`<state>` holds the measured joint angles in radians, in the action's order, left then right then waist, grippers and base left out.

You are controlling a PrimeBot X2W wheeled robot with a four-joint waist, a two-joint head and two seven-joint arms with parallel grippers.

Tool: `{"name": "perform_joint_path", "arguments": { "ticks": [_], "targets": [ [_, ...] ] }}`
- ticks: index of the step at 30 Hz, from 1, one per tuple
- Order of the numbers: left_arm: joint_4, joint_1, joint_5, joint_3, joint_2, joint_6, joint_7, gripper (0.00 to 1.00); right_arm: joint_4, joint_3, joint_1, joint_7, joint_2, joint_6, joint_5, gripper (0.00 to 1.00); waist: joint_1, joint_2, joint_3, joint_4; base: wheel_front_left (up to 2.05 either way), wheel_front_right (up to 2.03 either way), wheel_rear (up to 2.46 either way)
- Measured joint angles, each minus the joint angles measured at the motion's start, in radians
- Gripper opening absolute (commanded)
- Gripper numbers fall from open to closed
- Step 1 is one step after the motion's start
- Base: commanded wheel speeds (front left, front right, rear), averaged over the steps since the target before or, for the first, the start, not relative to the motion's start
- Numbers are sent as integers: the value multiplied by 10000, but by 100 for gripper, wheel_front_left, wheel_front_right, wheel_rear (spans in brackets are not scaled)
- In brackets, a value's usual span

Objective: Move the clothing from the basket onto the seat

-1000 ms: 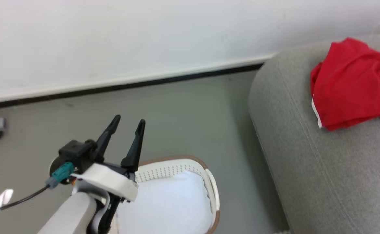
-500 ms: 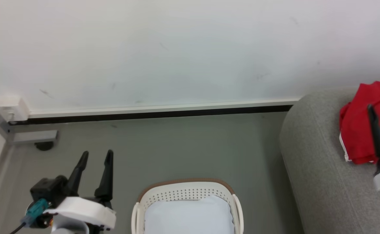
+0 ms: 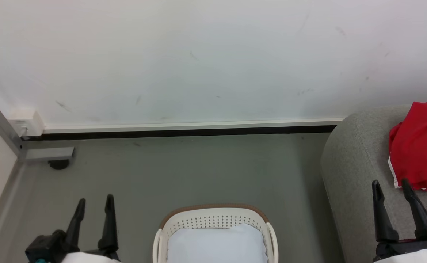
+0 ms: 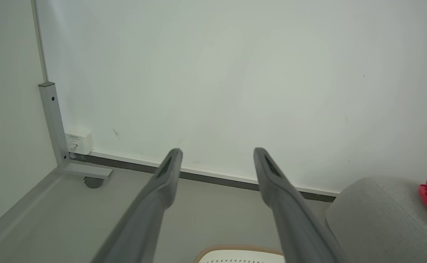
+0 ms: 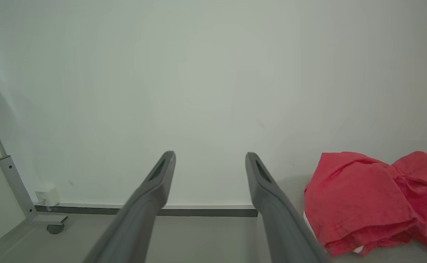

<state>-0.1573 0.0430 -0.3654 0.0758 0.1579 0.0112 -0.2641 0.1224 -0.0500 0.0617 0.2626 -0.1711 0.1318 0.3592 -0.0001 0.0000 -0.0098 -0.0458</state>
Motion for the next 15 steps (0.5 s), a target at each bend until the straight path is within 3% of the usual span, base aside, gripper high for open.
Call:
{"name": "perform_joint_path", "arguments": {
  "ticks": [6, 15],
  "targets": [
    [-50, -344, 823, -744, -646, -617, 0, 100, -71, 295, -231, 0, 581, 0, -282, 100, 0, 0, -4, -82, 0, 0, 0],
    [-245, -398, 1383, -1241, -965, -1162, 0, 100, 15, 182, -235, 0, 740, 0, -556, 100, 1, 0, -10, -85, 0, 0, 0]
  ]
}}
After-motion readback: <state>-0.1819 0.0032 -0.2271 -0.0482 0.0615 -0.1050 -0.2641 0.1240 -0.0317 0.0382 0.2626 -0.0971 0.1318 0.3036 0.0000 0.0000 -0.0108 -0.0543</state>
